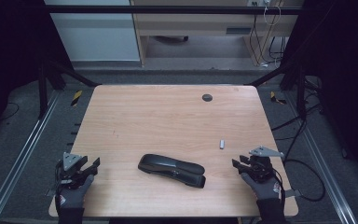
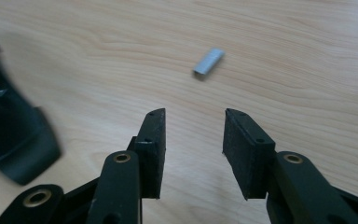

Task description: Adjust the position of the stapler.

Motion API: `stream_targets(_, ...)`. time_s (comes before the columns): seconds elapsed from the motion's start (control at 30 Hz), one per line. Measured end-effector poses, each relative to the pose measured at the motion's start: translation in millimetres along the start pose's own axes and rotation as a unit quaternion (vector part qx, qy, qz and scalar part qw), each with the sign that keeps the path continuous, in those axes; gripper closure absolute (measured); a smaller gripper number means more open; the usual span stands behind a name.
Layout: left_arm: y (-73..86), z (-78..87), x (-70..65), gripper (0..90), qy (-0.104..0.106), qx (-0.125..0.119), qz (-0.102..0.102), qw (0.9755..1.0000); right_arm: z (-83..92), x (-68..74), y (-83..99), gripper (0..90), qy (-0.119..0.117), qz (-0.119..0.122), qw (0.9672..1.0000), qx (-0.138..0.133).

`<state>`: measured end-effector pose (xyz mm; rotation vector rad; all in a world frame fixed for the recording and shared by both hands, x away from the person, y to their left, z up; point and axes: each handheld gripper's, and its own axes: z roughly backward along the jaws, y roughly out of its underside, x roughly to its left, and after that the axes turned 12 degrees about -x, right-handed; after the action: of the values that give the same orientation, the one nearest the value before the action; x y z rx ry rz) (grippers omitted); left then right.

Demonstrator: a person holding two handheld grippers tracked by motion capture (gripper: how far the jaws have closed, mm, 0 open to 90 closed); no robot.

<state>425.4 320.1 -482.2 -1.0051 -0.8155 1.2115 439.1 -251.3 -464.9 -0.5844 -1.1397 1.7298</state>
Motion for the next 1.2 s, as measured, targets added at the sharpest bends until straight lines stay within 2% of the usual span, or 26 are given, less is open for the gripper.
stream_targets(0.07,0.9,-0.7,-1.4,46.2,0.001,0.002,-0.001,1.0,2.9,3.0,-4.5,59.9,-0.01,0.001,1.0,0.001)
stream_targets(0.1,2.1,-1.7,-4.2,45.9,0.002,0.007,-0.003,1.0,10.6,8.0,-15.9,62.7,-0.026,0.003,0.9995,-0.015)
stream_targets(0.13,2.1,-1.7,-4.2,45.7,0.002,0.007,-0.003,1.0,10.6,8.0,-15.9,62.7,-0.026,0.003,0.9995,-0.015)
stream_targets(0.17,1.9,-2.1,-6.1,45.4,0.002,0.008,-0.006,1.0,17.9,13.8,-29.3,64.2,-0.045,0.013,0.9986,-0.025)
stream_targets(0.27,1.1,-1.9,-7.5,45.1,0.003,0.008,-0.009,0.9999,25.4,25.1,-49.3,63.5,-0.071,0.041,0.996,-0.035)
stream_targets(0.33,0.8,-2.0,-8.5,44.7,0.004,0.009,-0.011,0.9999,26.8,28.9,-55.8,63.5,-0.079,0.046,0.9952,-0.034)
stream_targets(0.37,0.7,-1.7,-8.7,44.5,0.004,0.011,-0.015,0.9998,28.4,37.5,-69.8,63.4,-0.105,0.061,0.9923,-0.029)
stream_targets(0.43,0.4,-1.0,-8.9,44.4,0.004,0.01,-0.015,0.9998,28.6,39.8,-72.6,63.5,-0.108,0.061,0.9919,-0.026)
stream_targets(0.47,-0.1,-0.9,-9.1,44.2,0.005,0.011,-0.017,0.9998,27.2,49.7,-85.3,62.7,-0.138,0.073,0.9876,-0.02)
stream_targets(0.53,-0.4,-1.4,-9.2,44.2,0.005,0.012,-0.02,0.9997,24.8,56.2,-92.4,62.2,-0.153,0.082,0.9848,-0.008)
stream_targets(0.57,-0.5,-1.8,-9.3,44.0,0.006,0.013,-0.019,0.9997,22.1,62.3,-97.8,62.0,-0.163,0.093,0.9823,0.002)
stream_targets(0.6,-0.5,-1.8,-9.3,43.9,0.006,0.013,-0.019,0.9997,22.1,62.3,-97.8,62.0,-0.163,0.093,0.9823,0.002)
stream_targets(0.63,-0.6,-2.3,-9.1,43.9,0.006,0.016,-0.02,0.9996,20.3,66.6,-101.0,61.7,-0.169,0.098,0.9807,0.008)
stream_targets(0.73,-1.0,-2.5,-9.6,43.7,0.008,0.019,-0.024,0.9995,6.8,88.5,-113.8,60.5,-0.2,0.127,0.9706,0.043)
stream_targets(0.77,-1.5,-2.3,-10.0,43.6,0.009,0.019,-0.026,0.9995,-0.5,97.5,-117.3,60.0,-0.21,0.14,0.9658,0.06)
stream_targets(0.8,-1.5,-2.3,-10.0,43.6,0.009,0.019,-0.026,0.9995,-4.4,101.7,-118.6,59.5,-0.215,0.145,0.9636,0.066)
stream_targets(0.83,-2.2,-2.5,-10.1,43.5,0.01,0.019,-0.026,0.9994,-11.3,108.3,-120.5,58.9,-0.222,0.153,0.9596,0.08)
stream_targets(0.93,-2.3,-3.0,-10.2,43.4,0.012,0.022,-0.027,0.9993,-26.5,121.7,-123.3,57.5,-0.232,0.175,0.9513,0.104)
stream_targets(0.97,-2.3,-3.0,-10.2,43.2,0.011,0.023,-0.029,0.9993,-33.2,127.7,-124.4,56.9,-0.239,0.183,0.9465,0.117)
stream_targets(1.0,-2.3,-3.0,-10.2,43.3,0.011,0.023,-0.029,0.9993,-33.2,127.7,-124.4,56.9,-0.239,0.183,0.9465,0.117)
stream_targets(1.03,-2.5,-3.1,-10.2,43.2,0.013,0.024,-0.028,0.9992,-43.9,138.2,-125.0,56.1,-0.246,0.195,0.94,0.133)
stream_targets(1.07,-2.5,-3.1,-10.2,43.2,0.013,0.024,-0.028,0.9992,-43.9,138.2,-125.0,56.1,-0.246,0.195,0.94,0.133)
stream_targets(1.1,-2.9,-2.9,-9.9,43.2,0.013,0.024,-0.029,0.9992,-54.4,147.3,-124.9,55.5,-0.25,0.208,0.9337,0.149)
stream_targets(1.13,-2.9,-2.9,-9.5,43.1,0.012,0.024,-0.029,0.9992,-58.6,150.4,-124.5,55.4,-0.253,0.213,0.9311,0.154)
stream_targets(1.17,-2.8,-2.9,-9.3,43.1,0.013,0.024,-0.029,0.9992,-64.9,155.3,-123.6,55.2,-0.257,0.22,0.9266,0.164)
stream_targets(1.2,-2.6,-3.0,-9.2,43.1,0.013,0.024,-0.029,0.9992,-68.4,158.0,-123.1,55.0,-0.259,0.223,0.9243,0.169)
